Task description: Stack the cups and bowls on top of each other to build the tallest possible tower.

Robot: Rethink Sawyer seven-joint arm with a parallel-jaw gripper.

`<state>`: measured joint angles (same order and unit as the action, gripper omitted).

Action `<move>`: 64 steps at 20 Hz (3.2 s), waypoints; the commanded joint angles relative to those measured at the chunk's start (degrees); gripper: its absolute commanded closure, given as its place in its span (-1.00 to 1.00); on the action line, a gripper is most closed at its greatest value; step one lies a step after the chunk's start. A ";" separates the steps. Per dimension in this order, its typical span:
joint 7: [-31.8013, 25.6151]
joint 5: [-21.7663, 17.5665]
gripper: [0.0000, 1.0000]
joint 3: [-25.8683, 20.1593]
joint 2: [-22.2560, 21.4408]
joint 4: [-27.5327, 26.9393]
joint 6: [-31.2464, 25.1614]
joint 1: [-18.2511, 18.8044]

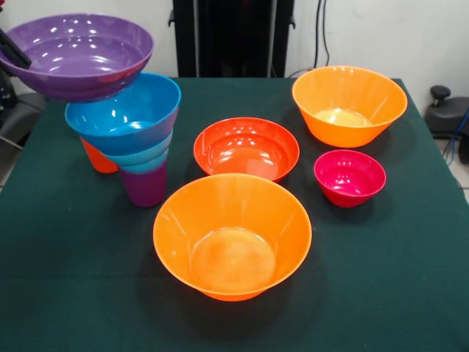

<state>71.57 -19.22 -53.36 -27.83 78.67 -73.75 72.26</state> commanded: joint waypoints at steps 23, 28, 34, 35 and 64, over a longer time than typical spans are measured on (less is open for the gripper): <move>-6.36 -1.85 1.00 0.07 1.57 10.65 8.29 0.75; -6.81 -1.66 1.00 0.07 1.52 10.53 8.43 0.84; -7.05 -1.78 1.00 0.12 1.78 10.11 8.87 0.62; -7.17 -1.80 1.00 0.14 1.92 10.02 8.90 0.56; -7.21 -3.12 1.00 1.10 5.38 8.67 13.00 -2.19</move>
<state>71.57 -19.26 -53.50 -25.34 87.50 -63.69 73.57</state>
